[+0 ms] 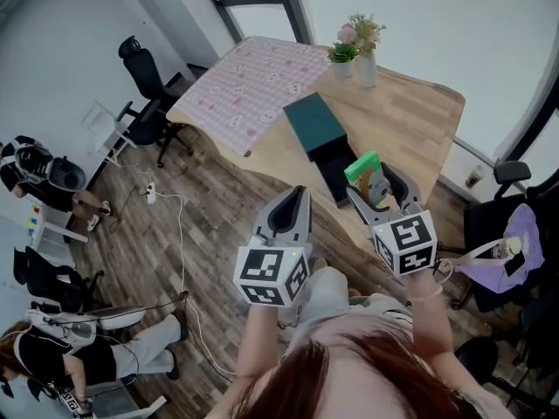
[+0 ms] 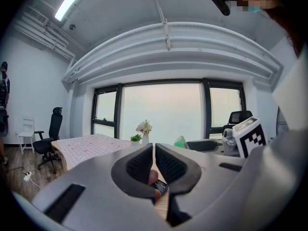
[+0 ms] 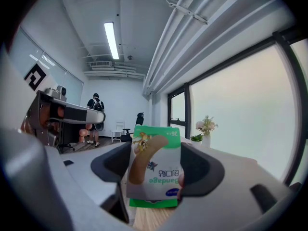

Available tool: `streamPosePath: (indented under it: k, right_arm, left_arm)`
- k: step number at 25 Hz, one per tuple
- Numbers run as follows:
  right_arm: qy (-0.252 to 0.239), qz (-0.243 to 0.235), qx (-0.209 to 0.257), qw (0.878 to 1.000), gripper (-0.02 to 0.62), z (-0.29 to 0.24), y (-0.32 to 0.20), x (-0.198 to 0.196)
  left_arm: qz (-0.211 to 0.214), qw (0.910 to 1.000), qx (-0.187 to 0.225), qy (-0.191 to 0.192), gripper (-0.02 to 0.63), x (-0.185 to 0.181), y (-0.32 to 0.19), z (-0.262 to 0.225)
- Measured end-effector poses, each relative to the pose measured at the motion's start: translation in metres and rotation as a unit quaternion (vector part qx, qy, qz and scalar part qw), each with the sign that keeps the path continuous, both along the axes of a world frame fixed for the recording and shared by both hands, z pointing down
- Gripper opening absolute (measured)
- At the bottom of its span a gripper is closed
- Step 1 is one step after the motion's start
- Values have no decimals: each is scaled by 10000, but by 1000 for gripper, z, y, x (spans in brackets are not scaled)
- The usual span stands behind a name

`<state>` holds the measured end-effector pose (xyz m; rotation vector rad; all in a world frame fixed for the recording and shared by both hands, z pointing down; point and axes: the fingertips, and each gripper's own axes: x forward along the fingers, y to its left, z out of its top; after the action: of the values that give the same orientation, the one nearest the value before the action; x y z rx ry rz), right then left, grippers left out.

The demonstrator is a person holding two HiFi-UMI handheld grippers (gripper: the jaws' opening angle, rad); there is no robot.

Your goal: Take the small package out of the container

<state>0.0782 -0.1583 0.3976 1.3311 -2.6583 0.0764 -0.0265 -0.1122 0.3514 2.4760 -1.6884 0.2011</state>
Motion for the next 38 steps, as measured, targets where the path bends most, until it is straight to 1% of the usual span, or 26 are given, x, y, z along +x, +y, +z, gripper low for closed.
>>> streamPosePath:
  k: [10, 17, 23, 27, 31, 38]
  right_arm:
    - [-97, 164, 320, 9993, 322, -21, 3, -2]
    - [-153, 389, 417, 9983, 322, -31, 3, -9]
    - [-155, 573, 475, 9971, 322, -43, 4, -18]
    - [-193, 650, 492, 9965, 322, -52, 1, -24]
    - [-234, 629, 585, 9960, 322, -66, 2, -30]
    - [-216, 661, 690, 9952, 322, -79, -3, -30]
  left_arm:
    - [63, 10000, 0, -53, 20, -8, -4, -2]
    - [235, 9997, 12, -90, 20, -19, -8, -4]
    - [338, 9994, 40, -37, 20, -33, -13, -13]
    - [286, 9995, 48, -96, 20, -46, -20, -16]
    - [260, 9996, 90, -58, 20, -56, -23, -23]
    - [170, 9996, 206, -89, 20, -60, -30, -28]
